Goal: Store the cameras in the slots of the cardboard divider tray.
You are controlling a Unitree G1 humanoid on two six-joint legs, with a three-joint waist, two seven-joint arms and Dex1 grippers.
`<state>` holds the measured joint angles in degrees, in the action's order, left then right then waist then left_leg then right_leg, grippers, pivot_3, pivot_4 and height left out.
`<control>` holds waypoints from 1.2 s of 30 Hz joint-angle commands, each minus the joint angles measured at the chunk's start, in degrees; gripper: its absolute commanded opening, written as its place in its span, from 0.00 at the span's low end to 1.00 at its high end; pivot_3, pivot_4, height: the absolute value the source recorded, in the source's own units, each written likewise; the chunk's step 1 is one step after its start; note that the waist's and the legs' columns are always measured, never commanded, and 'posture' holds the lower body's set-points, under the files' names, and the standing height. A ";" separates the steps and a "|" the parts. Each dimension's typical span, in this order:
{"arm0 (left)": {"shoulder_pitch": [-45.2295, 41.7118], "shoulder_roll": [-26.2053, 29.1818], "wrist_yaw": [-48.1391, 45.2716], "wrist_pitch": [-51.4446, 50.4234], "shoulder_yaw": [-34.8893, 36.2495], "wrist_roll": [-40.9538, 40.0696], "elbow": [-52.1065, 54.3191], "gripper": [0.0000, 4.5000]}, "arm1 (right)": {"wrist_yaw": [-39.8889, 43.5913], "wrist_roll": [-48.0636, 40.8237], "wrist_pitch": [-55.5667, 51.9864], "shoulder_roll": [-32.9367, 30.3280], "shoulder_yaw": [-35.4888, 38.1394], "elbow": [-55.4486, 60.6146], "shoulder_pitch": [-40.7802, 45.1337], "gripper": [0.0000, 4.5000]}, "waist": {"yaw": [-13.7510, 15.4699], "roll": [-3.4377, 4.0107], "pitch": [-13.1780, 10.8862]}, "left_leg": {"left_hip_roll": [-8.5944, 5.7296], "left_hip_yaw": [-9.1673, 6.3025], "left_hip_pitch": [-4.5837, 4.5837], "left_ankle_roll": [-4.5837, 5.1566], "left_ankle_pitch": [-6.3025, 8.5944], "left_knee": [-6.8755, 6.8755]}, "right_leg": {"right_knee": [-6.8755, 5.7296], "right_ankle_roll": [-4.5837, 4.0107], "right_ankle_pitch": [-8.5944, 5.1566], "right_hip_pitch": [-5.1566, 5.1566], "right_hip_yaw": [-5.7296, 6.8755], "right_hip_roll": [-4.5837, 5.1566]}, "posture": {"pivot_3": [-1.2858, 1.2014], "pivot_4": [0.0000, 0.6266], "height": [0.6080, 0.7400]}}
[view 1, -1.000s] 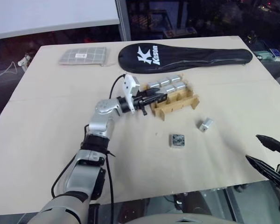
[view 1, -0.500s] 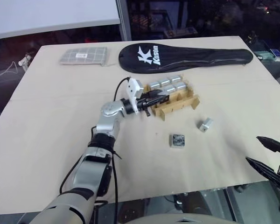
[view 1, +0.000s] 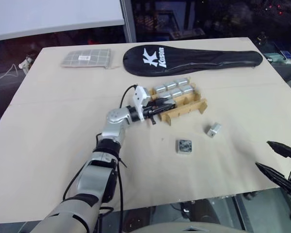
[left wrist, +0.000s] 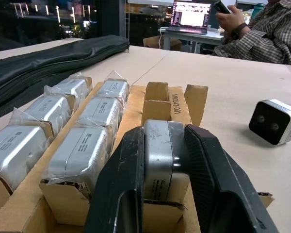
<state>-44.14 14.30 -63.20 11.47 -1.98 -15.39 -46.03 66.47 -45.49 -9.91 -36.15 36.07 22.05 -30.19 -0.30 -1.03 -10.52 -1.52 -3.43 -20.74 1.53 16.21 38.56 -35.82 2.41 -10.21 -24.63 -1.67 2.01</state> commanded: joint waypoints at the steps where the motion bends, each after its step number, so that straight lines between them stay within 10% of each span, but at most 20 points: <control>1: -0.36 0.06 -0.92 -0.69 0.63 0.07 0.27 0.16 | 0.24 -0.44 0.24 -0.59 1.59 1.37 -0.40 0.97 | -0.01 0.00 0.00 | 0.00 0.00 0.00 0.00 0.00 0.00 | 0.00 0.00 0.00 0.00 0.00 0.00 | 0.52 0.24 1.00; 3: -0.11 0.24 -1.50 -2.04 0.28 0.24 0.63 0.16 | 0.51 -0.37 0.27 -0.79 1.66 1.04 -0.40 0.97 | -0.03 0.00 0.00 | 0.00 0.00 0.00 0.00 0.00 0.00 | 0.00 0.00 0.00 0.00 0.00 0.00 | 0.52 0.24 1.00; 4: -0.02 0.21 -1.35 -1.87 0.38 0.31 0.76 0.38 | 0.54 -0.35 0.26 -0.92 1.64 0.85 -0.23 1.00 | -0.06 0.00 0.01 | 0.00 0.00 0.01 0.00 0.00 0.00 | 0.00 0.00 0.00 0.00 0.00 0.00 | 0.52 0.24 1.00; 11: 1.19 0.41 -2.95 -3.32 0.83 -0.09 3.49 0.99 | 0.86 0.03 0.60 -0.80 1.19 0.32 -0.02 1.00 | -0.05 0.00 0.01 | 0.00 -0.02 0.01 0.00 0.00 0.01 | -0.03 0.00 0.00 0.01 0.01 -0.01 | 0.52 0.24 1.00; 36: 31.60 29.03 0.99 -44.76 16.23 -22.94 67.82 0.99 | -7.47 6.19 -4.55 -2.31 -4.73 -1.72 6.28 1.00 | -0.55 0.07 0.04 | 0.15 -0.19 0.09 -0.01 0.00 -0.01 | -0.05 -0.06 -0.03 -0.03 -0.10 0.02 | 0.52 0.24 1.00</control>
<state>-12.99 41.51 -61.45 -31.53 10.74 -35.00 17.20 61.61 -40.10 -13.17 -37.53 31.60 19.77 -24.75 -0.85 -0.96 -10.48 -1.36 -3.61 -20.65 1.52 16.21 38.55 -35.87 2.16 -10.35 -24.66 -1.78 2.04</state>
